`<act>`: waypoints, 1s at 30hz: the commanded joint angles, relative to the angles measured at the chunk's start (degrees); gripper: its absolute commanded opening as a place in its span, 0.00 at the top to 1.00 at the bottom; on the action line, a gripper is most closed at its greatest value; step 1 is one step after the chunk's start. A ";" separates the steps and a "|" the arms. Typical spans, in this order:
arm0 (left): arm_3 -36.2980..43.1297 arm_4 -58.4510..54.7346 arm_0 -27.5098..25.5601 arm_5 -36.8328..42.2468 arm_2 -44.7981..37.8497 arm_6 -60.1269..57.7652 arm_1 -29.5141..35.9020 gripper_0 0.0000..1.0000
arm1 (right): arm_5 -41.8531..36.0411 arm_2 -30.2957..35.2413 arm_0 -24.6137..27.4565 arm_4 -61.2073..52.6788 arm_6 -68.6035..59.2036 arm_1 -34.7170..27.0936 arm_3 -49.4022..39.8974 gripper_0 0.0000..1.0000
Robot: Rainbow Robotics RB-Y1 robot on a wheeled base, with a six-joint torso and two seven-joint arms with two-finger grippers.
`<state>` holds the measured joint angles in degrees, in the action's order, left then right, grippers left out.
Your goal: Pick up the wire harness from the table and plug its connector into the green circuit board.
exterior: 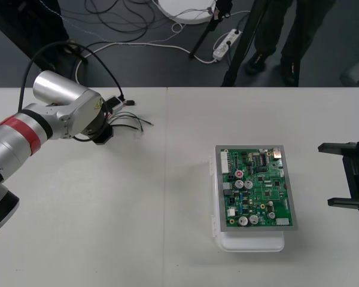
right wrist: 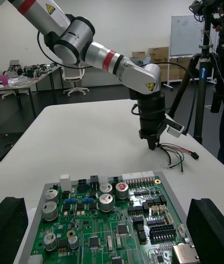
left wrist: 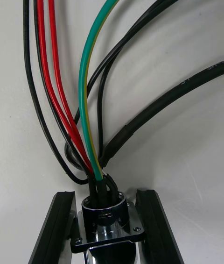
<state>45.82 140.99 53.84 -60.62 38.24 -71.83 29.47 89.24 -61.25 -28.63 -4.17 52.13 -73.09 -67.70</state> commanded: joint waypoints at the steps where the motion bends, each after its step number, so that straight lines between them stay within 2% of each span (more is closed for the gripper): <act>1: -0.12 -1.33 2.76 2.70 0.96 -2.79 -0.82 1.00 | 0.76 0.52 -1.51 1.18 -0.45 -0.39 -1.99 0.00; 12: -0.03 -8.18 2.76 7.53 0.08 2.22 -0.29 1.00 | 0.76 0.52 -1.51 3.56 -0.01 -0.83 -2.70 0.00; 22: 0.24 -10.82 2.76 7.62 -4.67 7.58 -0.38 1.00 | 0.76 0.35 -1.42 3.56 0.17 -0.91 -2.87 0.00; 30: 7.79 -11.88 0.04 6.30 -7.74 8.38 -0.55 1.00 | 0.76 0.35 -1.42 3.38 -0.09 -0.91 -2.52 0.00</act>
<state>48.57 129.98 53.78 -55.70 34.81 -66.00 29.43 89.24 -61.25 -28.64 -0.94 52.15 -73.09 -69.76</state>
